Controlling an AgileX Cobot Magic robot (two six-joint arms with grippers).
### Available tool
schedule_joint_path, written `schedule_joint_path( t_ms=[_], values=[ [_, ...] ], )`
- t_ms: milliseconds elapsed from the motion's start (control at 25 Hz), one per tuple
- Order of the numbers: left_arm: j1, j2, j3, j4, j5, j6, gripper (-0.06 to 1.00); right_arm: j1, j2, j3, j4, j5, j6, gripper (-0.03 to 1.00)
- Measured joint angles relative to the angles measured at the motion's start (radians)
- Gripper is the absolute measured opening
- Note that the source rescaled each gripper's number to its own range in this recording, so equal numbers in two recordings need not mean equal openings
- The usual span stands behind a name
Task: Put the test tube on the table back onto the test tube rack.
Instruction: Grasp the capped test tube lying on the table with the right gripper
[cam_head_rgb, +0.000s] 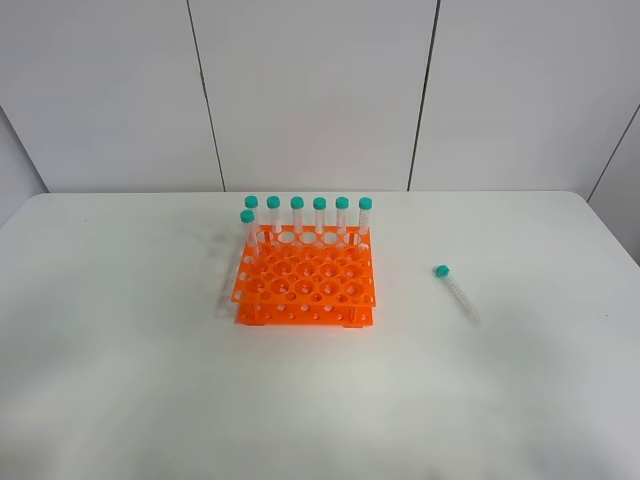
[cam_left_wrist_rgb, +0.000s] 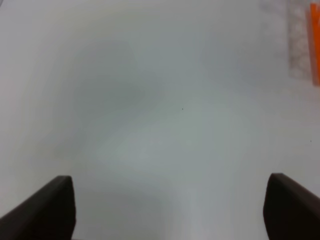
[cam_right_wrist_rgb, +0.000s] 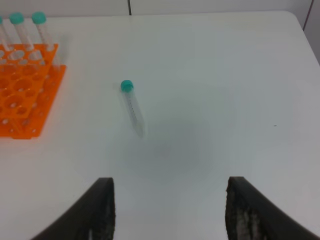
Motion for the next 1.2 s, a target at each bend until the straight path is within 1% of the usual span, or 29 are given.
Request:
schedule_joint_path(
  t_ms=[1200],
  values=[
    [0.000,0.000,0.000,0.000,0.000,0.000,0.81,0.000,0.000,0.000,0.000,0.000,0.000,0.71]
  ],
)
